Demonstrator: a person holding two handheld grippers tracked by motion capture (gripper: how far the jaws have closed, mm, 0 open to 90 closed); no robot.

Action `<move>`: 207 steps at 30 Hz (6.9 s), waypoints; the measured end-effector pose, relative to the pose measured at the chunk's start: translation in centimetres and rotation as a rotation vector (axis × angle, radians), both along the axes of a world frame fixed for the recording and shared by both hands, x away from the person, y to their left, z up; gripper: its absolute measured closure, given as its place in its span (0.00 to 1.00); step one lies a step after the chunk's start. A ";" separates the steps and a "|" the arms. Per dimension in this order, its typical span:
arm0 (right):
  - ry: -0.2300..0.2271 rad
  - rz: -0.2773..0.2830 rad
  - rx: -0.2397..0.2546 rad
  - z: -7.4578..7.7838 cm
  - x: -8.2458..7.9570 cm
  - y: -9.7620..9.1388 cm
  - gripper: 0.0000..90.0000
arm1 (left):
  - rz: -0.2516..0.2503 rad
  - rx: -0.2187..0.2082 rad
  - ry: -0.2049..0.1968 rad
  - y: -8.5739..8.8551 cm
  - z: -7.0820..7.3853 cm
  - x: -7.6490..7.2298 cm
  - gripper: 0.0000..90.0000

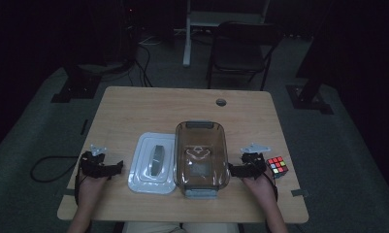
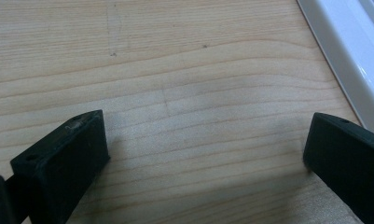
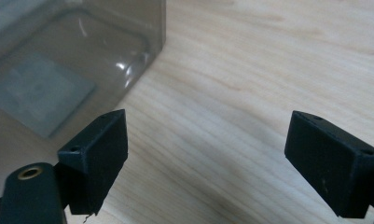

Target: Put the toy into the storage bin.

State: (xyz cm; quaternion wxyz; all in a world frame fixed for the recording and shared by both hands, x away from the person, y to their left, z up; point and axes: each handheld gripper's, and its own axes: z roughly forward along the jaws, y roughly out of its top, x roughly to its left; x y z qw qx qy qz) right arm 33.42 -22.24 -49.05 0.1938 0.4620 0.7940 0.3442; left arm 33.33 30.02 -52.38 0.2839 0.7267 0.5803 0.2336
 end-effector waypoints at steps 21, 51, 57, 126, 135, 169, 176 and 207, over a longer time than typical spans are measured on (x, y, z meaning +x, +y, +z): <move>-0.098 -0.128 0.013 2.9 -1.0 -3.9 0.14 | 0.003 0.002 0.001 -0.1 0.0 0.0 0.01; -0.020 -0.316 0.026 -1.1 -3.6 -11.5 0.14 | -0.003 0.001 0.002 -0.1 0.0 0.0 0.01; 0.005 -0.322 0.031 -2.0 -4.0 -11.6 0.16 | -0.003 0.001 0.002 -0.1 0.0 0.0 0.01; -0.141 0.199 0.071 10.3 -3.5 -3.7 0.37 | -0.003 0.002 0.001 -0.1 0.0 0.0 0.01; -0.140 0.314 0.054 11.8 -3.3 -1.2 0.37 | -0.003 0.002 0.001 -0.1 0.0 0.0 0.01; 0.112 0.765 -0.229 9.6 -0.9 9.6 0.37 | -0.006 0.003 0.002 -0.1 0.0 0.1 0.01; 0.169 0.798 -0.347 8.7 -0.3 11.5 0.37 | -0.006 0.003 0.002 -0.1 0.0 0.1 0.01; 0.389 0.918 -0.727 5.8 1.1 17.8 0.37 | -0.007 0.003 0.002 -0.1 0.0 0.1 0.01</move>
